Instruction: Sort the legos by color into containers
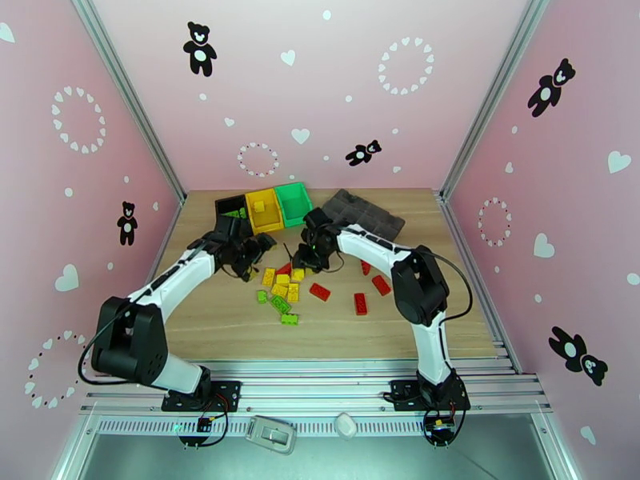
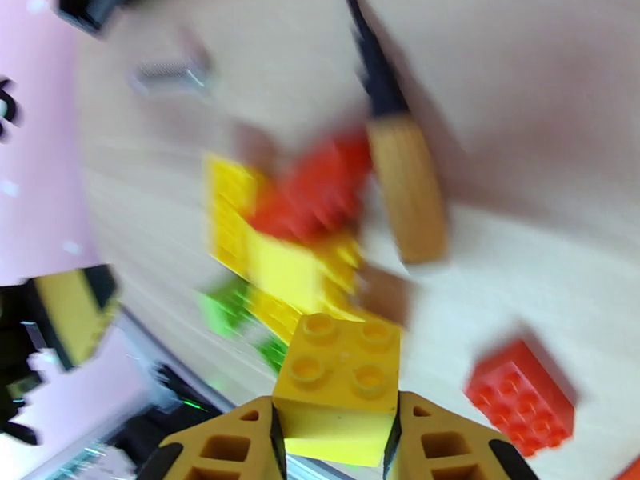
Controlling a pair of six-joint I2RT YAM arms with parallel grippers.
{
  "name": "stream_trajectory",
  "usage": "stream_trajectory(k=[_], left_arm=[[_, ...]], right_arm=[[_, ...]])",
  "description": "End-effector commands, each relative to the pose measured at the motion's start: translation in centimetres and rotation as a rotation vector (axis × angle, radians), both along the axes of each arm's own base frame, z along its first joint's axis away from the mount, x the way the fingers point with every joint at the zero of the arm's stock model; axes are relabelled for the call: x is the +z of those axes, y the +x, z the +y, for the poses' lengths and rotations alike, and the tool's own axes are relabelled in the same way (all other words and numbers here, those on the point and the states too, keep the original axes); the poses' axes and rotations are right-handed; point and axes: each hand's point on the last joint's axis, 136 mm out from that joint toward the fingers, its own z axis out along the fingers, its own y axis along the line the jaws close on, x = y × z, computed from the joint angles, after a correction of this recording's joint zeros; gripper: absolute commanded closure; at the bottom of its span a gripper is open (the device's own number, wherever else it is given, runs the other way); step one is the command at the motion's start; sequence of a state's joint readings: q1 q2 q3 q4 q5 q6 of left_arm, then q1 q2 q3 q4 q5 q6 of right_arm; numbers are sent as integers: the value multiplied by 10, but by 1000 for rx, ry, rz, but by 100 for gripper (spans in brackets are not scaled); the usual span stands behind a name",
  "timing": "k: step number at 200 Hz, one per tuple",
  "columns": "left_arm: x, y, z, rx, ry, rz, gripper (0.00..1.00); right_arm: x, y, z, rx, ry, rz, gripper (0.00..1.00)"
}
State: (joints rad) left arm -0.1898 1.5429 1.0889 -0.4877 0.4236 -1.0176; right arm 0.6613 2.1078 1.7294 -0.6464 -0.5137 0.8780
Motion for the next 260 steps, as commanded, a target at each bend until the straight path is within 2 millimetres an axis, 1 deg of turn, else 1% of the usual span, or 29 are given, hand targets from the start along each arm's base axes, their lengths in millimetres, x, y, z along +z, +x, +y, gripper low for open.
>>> stream_trajectory(k=[1,24,50,65,85,90,95,100,110,118,124,136,159,174,189,213,223,244,260], left_arm=[[19,31,1,26,-77,-51,2],[31,49,8,47,-78,-77,2],[40,65,20,92,-81,-92,2],[44,70,25,106,-75,-90,2],[49,74,26,94,-62,-90,2],[50,74,26,91,-59,-90,2],[51,73,26,88,-54,-88,2],[51,73,27,86,-50,-88,1],[52,71,28,87,-43,-86,2],[54,70,31,92,-40,-88,2],[55,69,33,96,-39,-90,2],[59,66,38,106,-35,-97,2],[60,57,48,116,-20,-97,2],[58,51,53,110,5,-90,2],[53,43,56,98,40,-72,2],[40,25,64,82,109,-22,3],[33,18,65,72,128,-2,4],[19,1,64,36,174,38,7],[9,-12,57,-7,215,62,9]], right_arm=[[20,31,34,-40,177,-7,69],[24,65,48,-114,268,5,70],[26,102,63,-197,370,7,70],[27,125,71,-250,427,1,69],[32,151,87,-291,499,2,68],[36,158,91,-299,520,-2,68],[38,165,95,-310,542,-6,65],[43,172,99,-324,570,-14,60],[49,187,104,-362,629,-24,43],[51,195,108,-390,666,-24,35],[53,201,109,-406,685,-25,31],[57,209,109,-421,709,-33,29],[59,208,105,-404,689,-45,29],[65,201,103,-367,664,-58,29],[70,191,100,-328,616,-76,29],[77,169,85,-268,504,-107,34],[75,158,75,-239,437,-118,36],[72,133,56,-183,314,-135,41],[68,112,38,-133,213,-147,46]])
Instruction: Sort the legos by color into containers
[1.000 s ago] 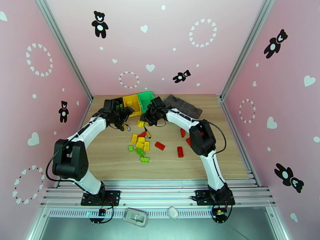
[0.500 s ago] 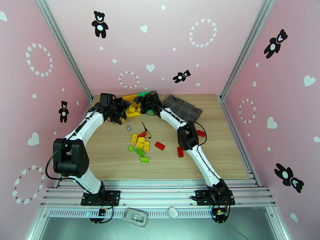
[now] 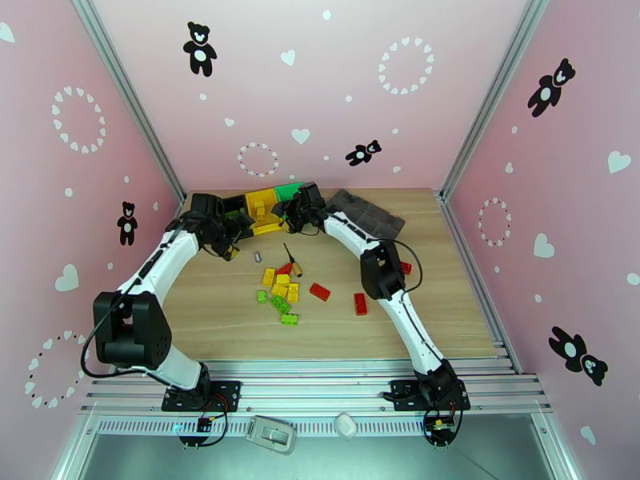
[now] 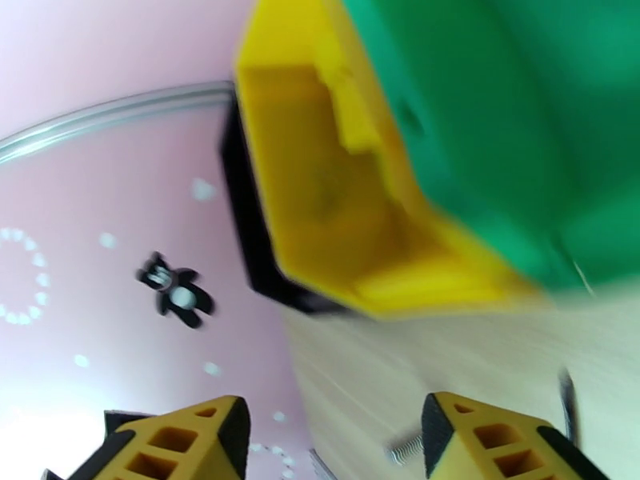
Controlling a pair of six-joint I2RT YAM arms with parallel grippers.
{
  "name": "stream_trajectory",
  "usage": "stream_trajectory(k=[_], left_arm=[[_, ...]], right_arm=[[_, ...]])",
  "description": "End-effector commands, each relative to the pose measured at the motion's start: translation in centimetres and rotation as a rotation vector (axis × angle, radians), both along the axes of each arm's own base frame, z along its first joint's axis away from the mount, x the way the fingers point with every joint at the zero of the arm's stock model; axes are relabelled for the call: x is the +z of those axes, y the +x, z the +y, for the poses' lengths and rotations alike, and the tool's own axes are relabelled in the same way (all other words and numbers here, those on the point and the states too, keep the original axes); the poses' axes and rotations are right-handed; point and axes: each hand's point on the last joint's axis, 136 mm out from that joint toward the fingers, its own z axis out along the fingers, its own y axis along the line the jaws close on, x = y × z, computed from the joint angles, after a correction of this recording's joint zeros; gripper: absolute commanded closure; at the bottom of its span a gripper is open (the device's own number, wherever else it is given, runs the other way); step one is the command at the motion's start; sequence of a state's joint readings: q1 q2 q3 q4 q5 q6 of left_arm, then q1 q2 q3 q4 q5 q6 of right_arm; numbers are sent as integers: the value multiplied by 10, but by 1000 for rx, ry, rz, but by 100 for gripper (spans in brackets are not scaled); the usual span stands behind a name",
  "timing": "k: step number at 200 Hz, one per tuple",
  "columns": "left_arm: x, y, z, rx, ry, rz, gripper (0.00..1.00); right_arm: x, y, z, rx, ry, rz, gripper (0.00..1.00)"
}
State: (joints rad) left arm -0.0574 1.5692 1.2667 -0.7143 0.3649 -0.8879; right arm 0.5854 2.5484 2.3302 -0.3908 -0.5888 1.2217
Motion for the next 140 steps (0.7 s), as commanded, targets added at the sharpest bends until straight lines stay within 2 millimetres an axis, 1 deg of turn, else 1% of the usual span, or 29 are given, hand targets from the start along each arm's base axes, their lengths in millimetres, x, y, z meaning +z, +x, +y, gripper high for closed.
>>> stream_trajectory(k=[1,22,40,58,62,63,75,95,111,140], left_arm=[[-16,-29,-4,-73,97,60,9],[-30,-45,-17,-144,162,97,14],[-42,-56,-27,-205,218,128,18],[-53,-63,-33,-263,288,152,23],[-56,-64,-34,-277,301,157,24],[-56,-64,-35,-282,305,158,25],[-64,-66,-37,-321,342,174,27],[-77,-68,-42,-389,403,200,30],[-86,-68,-45,-432,443,220,32],[-100,-67,-49,-476,465,238,34]], right_arm=[[45,-38,-29,106,-140,-103,47],[36,-68,-50,163,-267,-94,51],[24,-96,-67,218,-377,-80,53],[16,-125,-82,267,-459,-76,54],[11,-131,-85,278,-476,-70,54],[13,-133,-87,278,-477,-72,54],[5,-152,-94,307,-513,-64,54],[0,-181,-101,344,-551,-66,52],[-3,-199,-106,370,-576,-67,49],[-11,-222,-113,387,-598,-50,49]])
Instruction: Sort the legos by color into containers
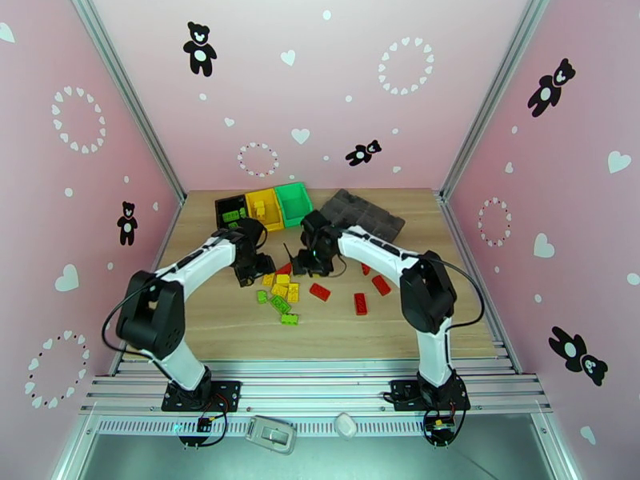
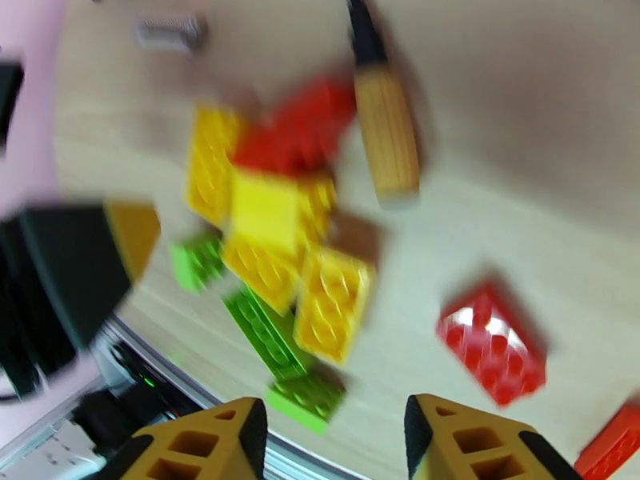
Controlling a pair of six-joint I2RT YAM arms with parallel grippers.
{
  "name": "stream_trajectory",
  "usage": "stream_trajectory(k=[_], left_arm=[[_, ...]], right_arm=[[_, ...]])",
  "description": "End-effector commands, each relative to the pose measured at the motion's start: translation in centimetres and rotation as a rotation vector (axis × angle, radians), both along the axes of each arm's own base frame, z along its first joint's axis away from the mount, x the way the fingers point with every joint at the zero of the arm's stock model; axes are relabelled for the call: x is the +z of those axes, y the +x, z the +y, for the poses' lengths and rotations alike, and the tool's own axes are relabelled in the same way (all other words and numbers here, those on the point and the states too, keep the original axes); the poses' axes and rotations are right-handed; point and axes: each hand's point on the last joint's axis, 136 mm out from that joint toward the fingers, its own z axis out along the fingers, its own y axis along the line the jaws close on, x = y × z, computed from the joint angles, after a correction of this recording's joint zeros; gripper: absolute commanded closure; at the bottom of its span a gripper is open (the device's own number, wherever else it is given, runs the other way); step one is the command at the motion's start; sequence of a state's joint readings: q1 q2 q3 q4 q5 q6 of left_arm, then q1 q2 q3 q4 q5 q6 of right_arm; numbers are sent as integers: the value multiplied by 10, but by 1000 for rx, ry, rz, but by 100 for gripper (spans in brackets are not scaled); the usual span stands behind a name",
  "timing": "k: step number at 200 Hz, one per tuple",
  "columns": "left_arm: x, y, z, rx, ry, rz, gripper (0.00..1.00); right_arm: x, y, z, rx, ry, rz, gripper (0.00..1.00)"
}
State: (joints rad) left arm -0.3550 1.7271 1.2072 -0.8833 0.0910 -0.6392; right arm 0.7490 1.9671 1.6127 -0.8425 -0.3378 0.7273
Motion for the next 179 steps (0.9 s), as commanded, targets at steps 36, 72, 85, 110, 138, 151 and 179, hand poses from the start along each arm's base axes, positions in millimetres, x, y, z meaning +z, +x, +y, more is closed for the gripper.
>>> stream_trajectory(k=[36,72,85,110,138,151,179], left_arm=[[-10,12,-4,-91,55,-4,34],[-21,16,-6,-109,70,17,34],[-24,18,-7,-118,74,21,34],[-29,21,-9,-133,89,31,34],[-32,25,-11,-140,94,34,37],[-33,27,-11,-140,95,37,40],[-35,29,-14,-145,93,42,45]], right_arm=[[12,-20,-18,-10,-12,-43,48],[13,-20,-16,-6,-4,-42,48],[13,-19,-15,-5,-5,-41,48],[13,-19,-13,-3,-2,-38,48],[11,-18,-12,0,-2,-32,48],[10,-18,-12,3,-3,-30,48],[8,-17,-10,6,-3,-26,49]])
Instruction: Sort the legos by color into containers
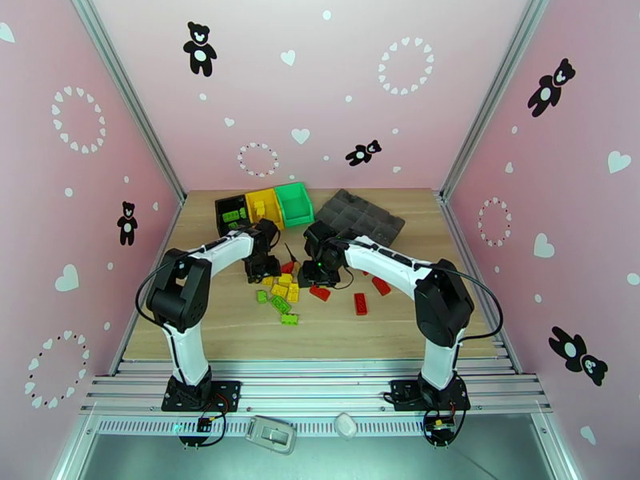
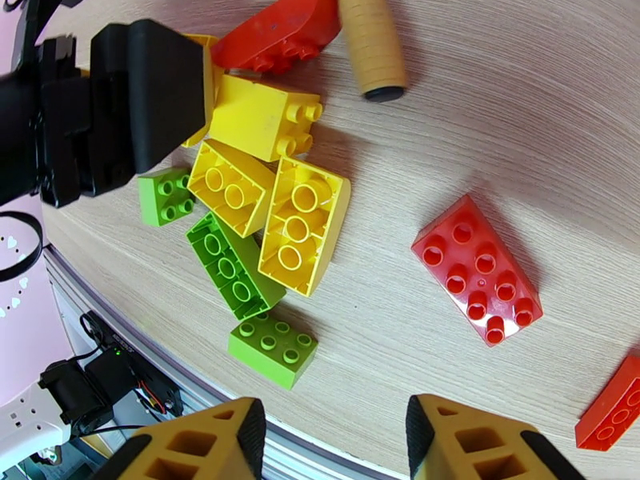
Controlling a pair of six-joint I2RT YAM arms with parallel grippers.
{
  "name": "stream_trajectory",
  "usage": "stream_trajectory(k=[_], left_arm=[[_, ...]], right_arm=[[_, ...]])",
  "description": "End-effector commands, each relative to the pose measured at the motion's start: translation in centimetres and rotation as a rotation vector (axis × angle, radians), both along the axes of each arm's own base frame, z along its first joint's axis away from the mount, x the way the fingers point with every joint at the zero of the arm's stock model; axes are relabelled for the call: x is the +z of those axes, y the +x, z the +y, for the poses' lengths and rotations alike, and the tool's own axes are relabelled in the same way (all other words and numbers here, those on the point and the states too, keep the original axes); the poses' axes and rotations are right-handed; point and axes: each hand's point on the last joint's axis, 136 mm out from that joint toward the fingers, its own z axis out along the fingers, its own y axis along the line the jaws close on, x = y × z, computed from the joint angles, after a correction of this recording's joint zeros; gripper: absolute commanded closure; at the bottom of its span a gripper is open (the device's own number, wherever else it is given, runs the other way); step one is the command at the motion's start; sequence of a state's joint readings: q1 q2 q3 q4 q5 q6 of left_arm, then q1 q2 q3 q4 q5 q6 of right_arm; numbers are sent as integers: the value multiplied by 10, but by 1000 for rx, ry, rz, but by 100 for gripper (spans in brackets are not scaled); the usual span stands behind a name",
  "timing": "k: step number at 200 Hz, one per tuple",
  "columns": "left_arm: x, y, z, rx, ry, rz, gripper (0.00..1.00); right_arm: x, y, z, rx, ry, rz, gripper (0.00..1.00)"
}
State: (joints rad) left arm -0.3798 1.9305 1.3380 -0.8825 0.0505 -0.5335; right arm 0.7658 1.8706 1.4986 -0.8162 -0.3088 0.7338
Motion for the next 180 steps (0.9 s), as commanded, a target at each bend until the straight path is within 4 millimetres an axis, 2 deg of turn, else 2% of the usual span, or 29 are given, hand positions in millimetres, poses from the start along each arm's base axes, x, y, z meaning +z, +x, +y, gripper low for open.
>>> stream_trajectory(k=[1,19,41,71,111,148,180], left_arm=[[-2,3,-2,-21,19,2,45],[-5,3,-2,-22,21,12,49],[-2,4,-1,-23,25,9,60],[18,5,-2,-21,8,-29,68],[49,9,-4,48,-135,-79,71],[81,38,-4,139,-325,-152,71],[105,80,4,203,-398,-205,70]], right_arm=[[5,1,4,5,11,-3,49],[4,3,5,9,12,-2,49],[6,5,10,17,20,-2,49],[10,10,21,27,63,7,49],[18,24,45,23,194,20,49],[28,48,64,3,309,33,49],[35,72,68,-32,351,35,48]])
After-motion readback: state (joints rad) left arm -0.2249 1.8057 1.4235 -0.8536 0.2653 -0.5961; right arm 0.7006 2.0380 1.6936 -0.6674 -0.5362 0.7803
